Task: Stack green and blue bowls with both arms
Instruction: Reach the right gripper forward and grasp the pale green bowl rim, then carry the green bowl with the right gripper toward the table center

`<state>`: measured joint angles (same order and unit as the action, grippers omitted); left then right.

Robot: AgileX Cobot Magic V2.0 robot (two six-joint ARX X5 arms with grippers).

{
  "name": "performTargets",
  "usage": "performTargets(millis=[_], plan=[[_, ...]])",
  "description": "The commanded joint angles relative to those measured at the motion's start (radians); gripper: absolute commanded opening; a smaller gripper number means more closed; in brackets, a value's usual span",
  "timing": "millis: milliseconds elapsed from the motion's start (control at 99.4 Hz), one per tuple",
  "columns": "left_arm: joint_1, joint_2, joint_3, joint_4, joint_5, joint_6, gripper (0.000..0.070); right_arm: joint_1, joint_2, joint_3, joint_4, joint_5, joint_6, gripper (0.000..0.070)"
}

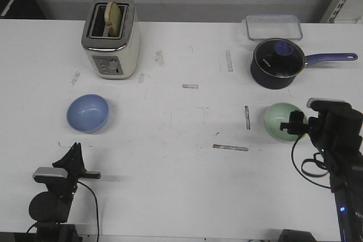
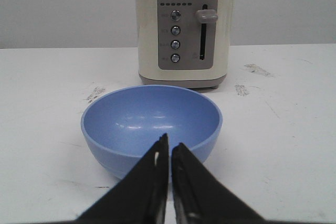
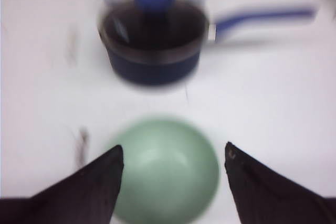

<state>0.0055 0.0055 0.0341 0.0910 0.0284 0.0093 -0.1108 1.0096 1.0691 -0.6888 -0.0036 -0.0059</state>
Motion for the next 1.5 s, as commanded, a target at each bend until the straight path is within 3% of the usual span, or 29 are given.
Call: performTargets(millis=[0, 483, 543, 664, 734, 1016, 1177, 1388, 1489], plan=[[0.001, -0.001, -0.021, 0.015, 0.001, -0.002, 0.0001, -0.021, 0.073, 0.008, -0.010, 0.001, -0.056, 0.0424], [0.001, -0.001, -0.021, 0.015, 0.001, -0.002, 0.0001, -0.139, 0.480, 0.008, 0.050, -0.011, -0.103, 0.0404], [0.001, -0.001, -0.021, 0.015, 0.001, -0.002, 0.0001, -0.140, 0.501, 0.008, 0.058, -0.024, -0.103, 0.0335], [0.001, -0.001, -0.021, 0.015, 0.001, -0.002, 0.0001, -0.140, 0.517, 0.008, 0.066, -0.034, -0.104, 0.0081], [0.001, -0.001, -0.021, 0.015, 0.001, -0.002, 0.0001, -0.140, 0.517, 0.008, 0.080, -0.033, -0.104, 0.0004], [0.001, -0.001, -0.021, 0.015, 0.001, -0.002, 0.0001, -0.135, 0.450, 0.079, 0.066, -0.038, -0.092, 0.0005], [0.001, -0.001, -0.021, 0.015, 0.001, -0.002, 0.0001, -0.073, 0.368, 0.176, 0.044, -0.137, -0.031, 0.0004], [0.001, -0.001, -0.021, 0.015, 0.001, -0.002, 0.0001, 0.148, 0.317, 0.227, 0.043, -0.296, 0.085, 0.0004], [0.001, -0.001, -0.021, 0.015, 0.001, -0.002, 0.0001, 0.298, 0.325, 0.227, 0.002, -0.312, 0.088, 0.0005]])
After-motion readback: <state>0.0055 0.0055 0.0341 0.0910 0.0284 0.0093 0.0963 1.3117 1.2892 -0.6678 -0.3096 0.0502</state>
